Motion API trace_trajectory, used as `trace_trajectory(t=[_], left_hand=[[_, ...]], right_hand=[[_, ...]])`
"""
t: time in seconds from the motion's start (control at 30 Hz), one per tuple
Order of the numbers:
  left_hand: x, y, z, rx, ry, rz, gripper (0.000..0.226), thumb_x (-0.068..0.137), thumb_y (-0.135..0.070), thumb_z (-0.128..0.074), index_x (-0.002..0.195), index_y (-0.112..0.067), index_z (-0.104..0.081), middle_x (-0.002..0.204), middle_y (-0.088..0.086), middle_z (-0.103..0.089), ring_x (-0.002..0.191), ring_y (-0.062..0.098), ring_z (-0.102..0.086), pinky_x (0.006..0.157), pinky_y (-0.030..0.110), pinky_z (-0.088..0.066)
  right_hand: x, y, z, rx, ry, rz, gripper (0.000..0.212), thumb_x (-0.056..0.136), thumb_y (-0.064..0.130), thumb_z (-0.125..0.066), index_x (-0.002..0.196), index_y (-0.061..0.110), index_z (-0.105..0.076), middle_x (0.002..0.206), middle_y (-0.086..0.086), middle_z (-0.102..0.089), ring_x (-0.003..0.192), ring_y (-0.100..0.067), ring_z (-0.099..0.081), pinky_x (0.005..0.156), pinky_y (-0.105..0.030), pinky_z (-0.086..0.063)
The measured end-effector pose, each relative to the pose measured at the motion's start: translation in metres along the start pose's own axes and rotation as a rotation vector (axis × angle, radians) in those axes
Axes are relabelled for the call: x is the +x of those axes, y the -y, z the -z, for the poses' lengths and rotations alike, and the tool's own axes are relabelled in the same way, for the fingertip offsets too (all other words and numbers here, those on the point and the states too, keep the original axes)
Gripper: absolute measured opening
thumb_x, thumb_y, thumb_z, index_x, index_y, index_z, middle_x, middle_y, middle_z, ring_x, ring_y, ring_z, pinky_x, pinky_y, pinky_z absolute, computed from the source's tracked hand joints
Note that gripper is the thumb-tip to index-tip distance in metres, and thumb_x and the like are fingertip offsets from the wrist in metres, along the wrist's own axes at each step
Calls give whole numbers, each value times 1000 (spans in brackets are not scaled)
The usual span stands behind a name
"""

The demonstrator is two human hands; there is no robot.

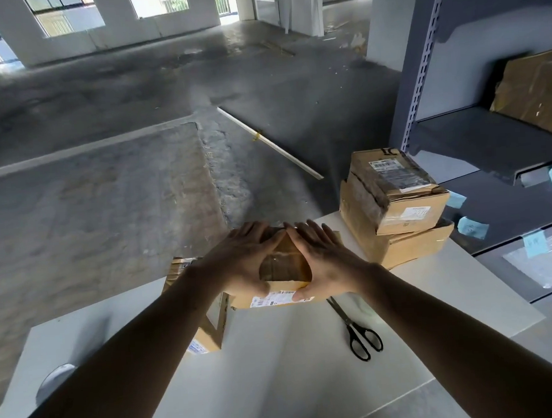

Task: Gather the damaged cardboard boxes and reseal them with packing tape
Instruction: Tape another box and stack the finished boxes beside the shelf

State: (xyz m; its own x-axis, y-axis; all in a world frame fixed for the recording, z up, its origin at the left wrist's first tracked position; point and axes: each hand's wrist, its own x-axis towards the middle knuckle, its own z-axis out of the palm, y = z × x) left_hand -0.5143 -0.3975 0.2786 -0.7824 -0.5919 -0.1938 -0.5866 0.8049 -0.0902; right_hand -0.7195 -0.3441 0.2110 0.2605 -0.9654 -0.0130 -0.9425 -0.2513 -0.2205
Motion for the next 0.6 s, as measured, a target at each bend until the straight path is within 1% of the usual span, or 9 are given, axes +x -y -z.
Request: trace_trajectory(t=[0.1, 0.2, 0.27, 0.3, 0.4, 0.47, 0.53, 0.57, 0.6], left_hand=[[1, 3, -1, -10, -29, -32, 115, 72, -51, -74, 157, -29, 2, 153, -2, -7, 142, 21, -7, 115, 35, -26], [-2, 11, -4, -130, -119, -65, 116, 78, -45, -75, 155, -35, 11, 159, -7, 13, 149, 17, 11, 114, 31, -23], [-5, 20, -6, -284, -202, 21, 119, 80, -45, -76, 154, -38, 18, 160, -13, 27, 148, 12, 22, 115, 35, -20], [-6, 24, -7, -376, -228, 84, 121, 80, -47, -77, 153, -39, 20, 160, -13, 28, 148, 12, 22, 117, 40, -18], [-9, 29, -12, -596, -249, 269, 124, 77, -58, -74, 149, -44, 26, 164, -7, 19, 152, 19, 8, 120, 49, -18], [-7, 29, -19, -718, -244, 383, 121, 76, -66, -68, 149, -41, 26, 166, -2, 11, 152, 26, -4, 119, 53, -22], [-2, 30, -27, -848, -204, 462, 115, 77, -74, -62, 153, -39, 18, 166, 1, -5, 150, 29, -15, 116, 57, -27], [0, 30, -31, -927, -178, 468, 108, 77, -78, -59, 154, -44, 9, 164, -2, -17, 148, 27, -23, 113, 58, -32], [3, 29, -35, -1007, -155, 450, 96, 78, -80, -56, 152, -51, -3, 160, -8, -30, 145, 23, -34, 110, 56, -38]], right_hand=[[-2, 3, 1, 16, -52, -5, 133, 65, 69, -75, 156, 22, 11, 157, -8, -13, 147, -31, -12, 123, -46, -2], [0, 0, -2, 102, -116, -64, 130, 63, 66, -77, 156, 21, 1, 149, -8, -25, 136, -31, -27, 119, -48, -21], [0, -6, -4, 243, -171, -163, 128, 61, 64, -80, 155, 23, -2, 144, -8, -29, 130, -31, -33, 112, -46, -31], [-1, -9, -4, 332, -203, -217, 128, 61, 63, -82, 154, 25, -4, 142, -8, -31, 129, -31, -35, 109, -45, -35], [2, -15, -5, 613, -270, -370, 121, 57, 60, -85, 151, 29, -14, 140, -5, -36, 129, -27, -37, 104, -41, -38], [5, -15, -5, 808, -299, -426, 115, 50, 66, -86, 143, 35, -27, 136, -2, -45, 128, -25, -43, 105, -45, -41], [7, -16, -8, 1076, -305, -420, 106, 47, 66, -90, 134, 35, -38, 130, -1, -58, 122, -25, -56, 100, -52, -49], [6, -13, -7, 1216, -295, -408, 100, 52, 57, -92, 134, 30, -42, 127, -2, -64, 117, -25, -63, 96, -49, -54], [2, -9, -3, 1342, -271, -390, 90, 62, 45, -91, 135, 24, -44, 124, -3, -67, 110, -22, -68, 90, -41, -58]])
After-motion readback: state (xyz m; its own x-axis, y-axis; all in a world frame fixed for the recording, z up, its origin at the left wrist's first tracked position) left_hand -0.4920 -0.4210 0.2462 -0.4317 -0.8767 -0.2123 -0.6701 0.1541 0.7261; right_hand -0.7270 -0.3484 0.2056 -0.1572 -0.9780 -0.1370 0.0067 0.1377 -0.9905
